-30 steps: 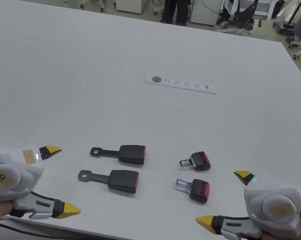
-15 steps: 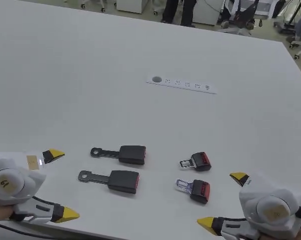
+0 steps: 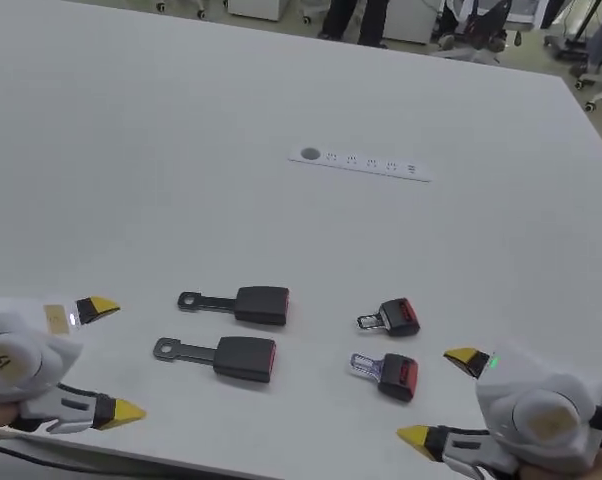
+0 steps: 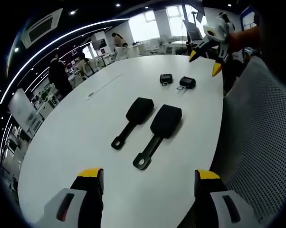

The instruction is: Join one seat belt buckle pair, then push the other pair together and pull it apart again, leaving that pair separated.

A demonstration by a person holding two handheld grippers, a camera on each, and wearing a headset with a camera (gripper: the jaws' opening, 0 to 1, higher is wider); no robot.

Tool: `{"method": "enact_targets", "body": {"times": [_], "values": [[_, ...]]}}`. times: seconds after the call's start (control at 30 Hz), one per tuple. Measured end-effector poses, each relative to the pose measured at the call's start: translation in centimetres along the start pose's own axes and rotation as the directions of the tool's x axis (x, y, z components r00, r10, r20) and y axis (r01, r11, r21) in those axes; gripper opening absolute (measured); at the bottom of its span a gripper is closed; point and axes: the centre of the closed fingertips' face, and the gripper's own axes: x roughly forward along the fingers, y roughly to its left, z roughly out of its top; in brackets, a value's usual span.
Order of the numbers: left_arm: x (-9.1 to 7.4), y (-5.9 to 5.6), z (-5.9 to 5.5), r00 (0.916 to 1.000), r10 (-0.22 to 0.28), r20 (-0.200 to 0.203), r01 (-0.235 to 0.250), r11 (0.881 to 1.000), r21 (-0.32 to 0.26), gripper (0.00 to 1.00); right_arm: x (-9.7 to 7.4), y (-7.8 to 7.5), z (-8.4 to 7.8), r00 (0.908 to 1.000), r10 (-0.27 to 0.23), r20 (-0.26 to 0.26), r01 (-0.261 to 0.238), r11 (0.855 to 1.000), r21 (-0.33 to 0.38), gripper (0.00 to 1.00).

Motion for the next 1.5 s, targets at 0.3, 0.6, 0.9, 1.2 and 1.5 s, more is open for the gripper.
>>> {"method": "enact_targets", "body": {"times": [0.3, 0.6, 0.9, 1.2, 1.5], "values": [[0.7, -1.4, 0.6, 0.9971, -0.072, -0.022, 0.073, 0.997, 0.02, 0.71, 0.4, -0.1, 0.2, 1.0, 0.005, 0.005, -0.005, 1.0, 0.016, 0.63], [2.7, -2.2, 2.0, 0.9889, -0.143, -0.04, 0.145, 0.988, 0.059, 0.6, 1.0, -0.3, 0.7, 0.9996, 0.027, -0.002, -0.027, 1.0, 0.014, 0.58], [5.4, -2.3, 2.7, 0.981, -0.184, -0.062, 0.189, 0.977, 0.1, 0.56, 2.3, -0.5, 0.7, 0.9986, 0.05, -0.018, -0.05, 0.999, -0.008, 0.51], [6.9, -2.8, 4.3, 0.9744, -0.218, -0.056, 0.224, 0.962, 0.158, 0.55, 3.4, -1.3, -0.1, 0.9967, 0.058, -0.056, -0.06, 0.997, -0.039, 0.49], [8.0, -2.4, 4.8, 0.9705, -0.227, -0.081, 0.238, 0.954, 0.182, 0.51, 4.2, -2.3, -0.4, 0.9905, 0.101, -0.094, -0.105, 0.994, -0.041, 0.39]]}}
